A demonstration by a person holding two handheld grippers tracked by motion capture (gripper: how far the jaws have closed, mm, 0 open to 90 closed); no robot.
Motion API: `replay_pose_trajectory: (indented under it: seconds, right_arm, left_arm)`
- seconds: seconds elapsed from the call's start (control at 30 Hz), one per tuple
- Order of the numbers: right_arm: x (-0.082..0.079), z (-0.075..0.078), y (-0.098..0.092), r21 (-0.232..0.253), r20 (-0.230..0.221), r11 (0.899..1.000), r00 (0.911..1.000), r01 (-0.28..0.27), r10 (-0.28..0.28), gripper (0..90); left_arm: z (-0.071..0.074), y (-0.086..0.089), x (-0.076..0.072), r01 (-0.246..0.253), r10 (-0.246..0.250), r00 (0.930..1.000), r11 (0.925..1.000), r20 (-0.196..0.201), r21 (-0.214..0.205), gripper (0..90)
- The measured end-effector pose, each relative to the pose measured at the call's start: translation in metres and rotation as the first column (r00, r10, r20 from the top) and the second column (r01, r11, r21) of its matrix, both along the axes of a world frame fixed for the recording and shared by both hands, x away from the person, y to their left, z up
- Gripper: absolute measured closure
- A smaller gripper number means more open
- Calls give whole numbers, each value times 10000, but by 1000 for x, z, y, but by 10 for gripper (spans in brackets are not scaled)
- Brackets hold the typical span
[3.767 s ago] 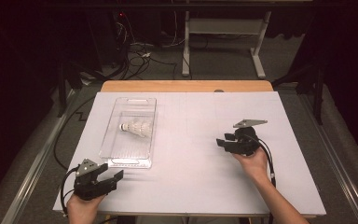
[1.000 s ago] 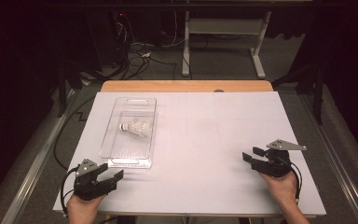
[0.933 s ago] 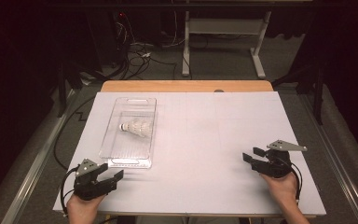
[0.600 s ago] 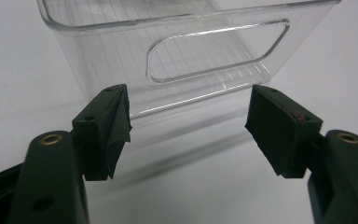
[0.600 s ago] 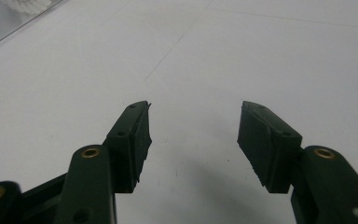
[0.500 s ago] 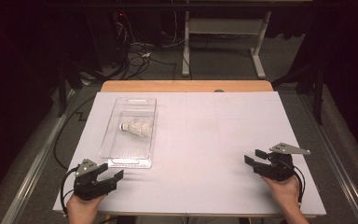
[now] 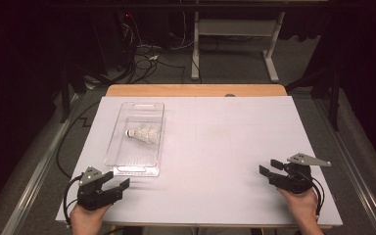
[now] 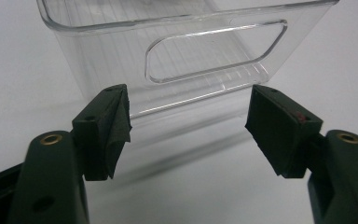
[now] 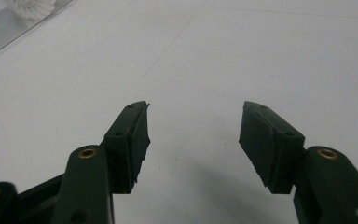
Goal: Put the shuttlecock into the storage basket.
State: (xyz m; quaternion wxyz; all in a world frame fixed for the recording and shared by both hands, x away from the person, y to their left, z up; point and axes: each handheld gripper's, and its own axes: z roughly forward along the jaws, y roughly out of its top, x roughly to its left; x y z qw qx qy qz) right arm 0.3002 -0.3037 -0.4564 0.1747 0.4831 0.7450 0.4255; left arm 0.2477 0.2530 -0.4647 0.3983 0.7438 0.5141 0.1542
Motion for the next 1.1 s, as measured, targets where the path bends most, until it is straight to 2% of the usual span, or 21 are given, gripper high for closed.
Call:
replay_pose_trajectory:
  seconds: [1.1]
  right_arm:
    - [-8,0,-6,298,15,9994,9998,195,-196,425]
  left_arm:
    - [0,1,0,-19,19,10000,10000,9,10,312]
